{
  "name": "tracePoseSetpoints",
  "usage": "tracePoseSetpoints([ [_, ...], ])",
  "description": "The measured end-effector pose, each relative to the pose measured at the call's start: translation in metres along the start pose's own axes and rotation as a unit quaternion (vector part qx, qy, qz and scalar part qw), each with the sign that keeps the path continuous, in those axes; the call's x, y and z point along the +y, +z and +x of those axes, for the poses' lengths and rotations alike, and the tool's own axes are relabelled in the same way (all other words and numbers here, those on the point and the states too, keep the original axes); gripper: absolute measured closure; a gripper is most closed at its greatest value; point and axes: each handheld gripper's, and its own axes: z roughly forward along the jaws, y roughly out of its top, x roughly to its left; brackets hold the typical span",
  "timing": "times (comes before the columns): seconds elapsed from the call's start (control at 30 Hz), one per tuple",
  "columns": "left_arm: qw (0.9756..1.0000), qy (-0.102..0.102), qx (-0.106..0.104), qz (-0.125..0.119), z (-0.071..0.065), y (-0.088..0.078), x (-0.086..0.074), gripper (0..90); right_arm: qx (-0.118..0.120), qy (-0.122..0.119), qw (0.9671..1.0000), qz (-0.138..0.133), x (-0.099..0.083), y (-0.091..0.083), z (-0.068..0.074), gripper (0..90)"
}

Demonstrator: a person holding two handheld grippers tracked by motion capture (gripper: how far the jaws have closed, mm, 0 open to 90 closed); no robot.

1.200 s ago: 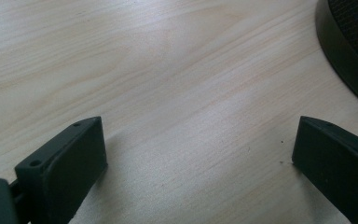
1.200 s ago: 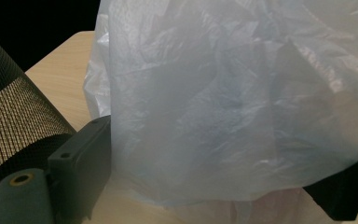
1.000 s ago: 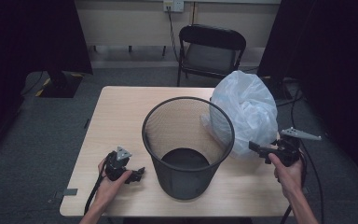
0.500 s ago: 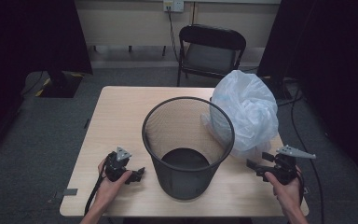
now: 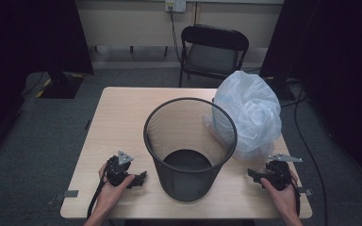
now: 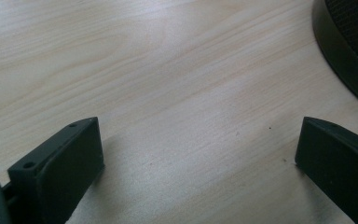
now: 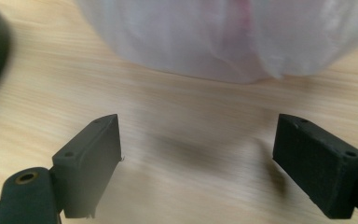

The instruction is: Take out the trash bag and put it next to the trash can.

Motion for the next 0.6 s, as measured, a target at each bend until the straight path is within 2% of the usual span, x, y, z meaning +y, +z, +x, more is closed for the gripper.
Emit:
tracePoseSetpoints([
  [0.1, 1.0, -0.001, 0.001, 0.0, 0.0, 0.0, 0.0, 0.2, -0.011, -0.002, 0.9999, 0.007, -0.001, 0.003, -0.001, 15.6],
  [0.13, 1.0, 0.001, 0.004, 0.0, 0.0, 0.0, 0.0, 0.2, -0.023, 0.0, 0.9997, 0.01, -0.002, 0.004, -0.001, 16.3],
  [0.17, 1.0, 0.001, 0.004, 0.0, 0.0, 0.0, 0.0, 0.2, -0.035, 0.001, 0.9993, 0.007, -0.003, 0.005, 0.0, 15.6],
  [0.23, 1.0, 0.001, 0.005, 0.0, 0.0, 0.0, 0.0, 0.2, -0.048, -0.014, 0.9987, 0.004, -0.003, 0.008, 0.004, 13.6],
  [0.27, 1.0, 0.001, 0.004, 0.0, 0.0, 0.0, 0.0, 0.1, -0.056, -0.017, 0.9982, -0.009, -0.005, 0.011, 0.005, 11.4],
  [0.3, 1.0, 0.001, 0.004, 0.0, 0.0, 0.0, 0.0, 0.2, -0.056, -0.017, 0.9982, -0.009, -0.005, 0.011, 0.005, 11.4],
  [0.33, 1.0, 0.001, 0.004, 0.0, 0.0, 0.0, 0.0, 0.1, -0.064, -0.011, 0.9977, -0.022, -0.008, 0.012, 0.006, 11.4],
  [0.6, 1.0, -0.002, 0.002, 0.0, -0.001, 0.0, 0.0, 0.0, -0.068, -0.007, 0.9974, -0.022, -0.008, 0.013, 0.007, 11.3],
])
